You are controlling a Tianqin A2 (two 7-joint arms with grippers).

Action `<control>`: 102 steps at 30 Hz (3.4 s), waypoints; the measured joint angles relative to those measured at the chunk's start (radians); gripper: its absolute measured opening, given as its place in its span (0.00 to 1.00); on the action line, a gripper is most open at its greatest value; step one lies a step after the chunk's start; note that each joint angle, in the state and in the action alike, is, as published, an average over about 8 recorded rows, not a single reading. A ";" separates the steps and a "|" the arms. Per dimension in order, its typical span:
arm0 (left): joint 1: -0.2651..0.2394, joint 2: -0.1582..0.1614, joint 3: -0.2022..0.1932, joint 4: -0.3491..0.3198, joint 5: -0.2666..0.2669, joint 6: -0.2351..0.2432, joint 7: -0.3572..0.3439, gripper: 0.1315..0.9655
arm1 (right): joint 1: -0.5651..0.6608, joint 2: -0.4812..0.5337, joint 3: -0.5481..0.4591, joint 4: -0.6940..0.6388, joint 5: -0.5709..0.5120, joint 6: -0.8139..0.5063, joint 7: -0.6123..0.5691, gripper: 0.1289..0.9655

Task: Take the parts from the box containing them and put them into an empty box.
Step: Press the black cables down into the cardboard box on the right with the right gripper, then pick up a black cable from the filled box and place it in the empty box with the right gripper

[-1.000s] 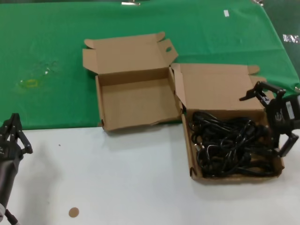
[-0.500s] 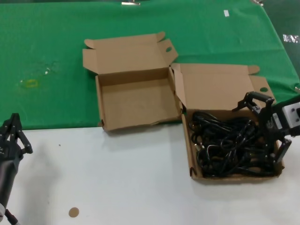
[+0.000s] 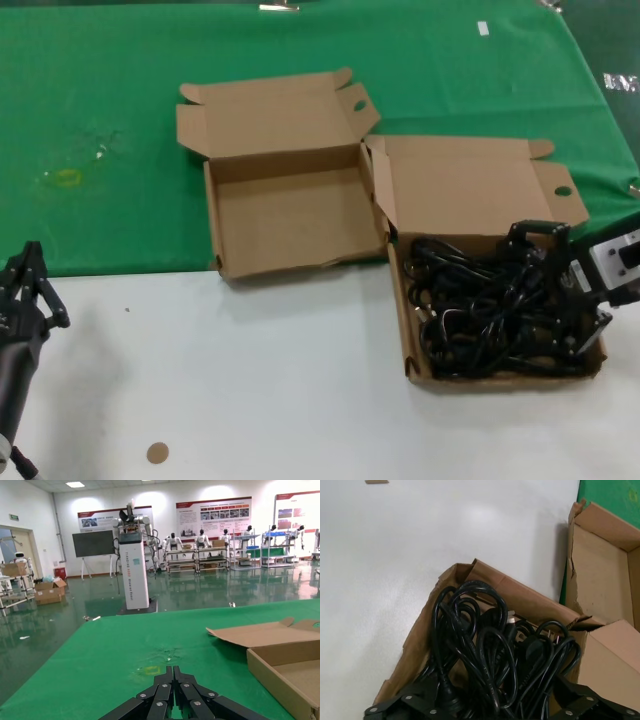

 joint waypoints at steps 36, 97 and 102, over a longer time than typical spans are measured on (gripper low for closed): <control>0.000 0.000 0.000 0.000 0.000 0.000 0.000 0.02 | 0.024 -0.038 -0.004 -0.047 -0.031 -0.007 -0.009 0.17; 0.000 0.000 0.000 0.000 0.000 0.000 0.000 0.02 | 0.325 -0.614 -0.087 -0.525 -0.097 0.392 -0.254 0.10; 0.000 0.000 0.000 0.000 0.000 0.000 0.000 0.02 | 0.328 -0.625 -0.084 -0.544 -0.092 0.404 -0.280 0.12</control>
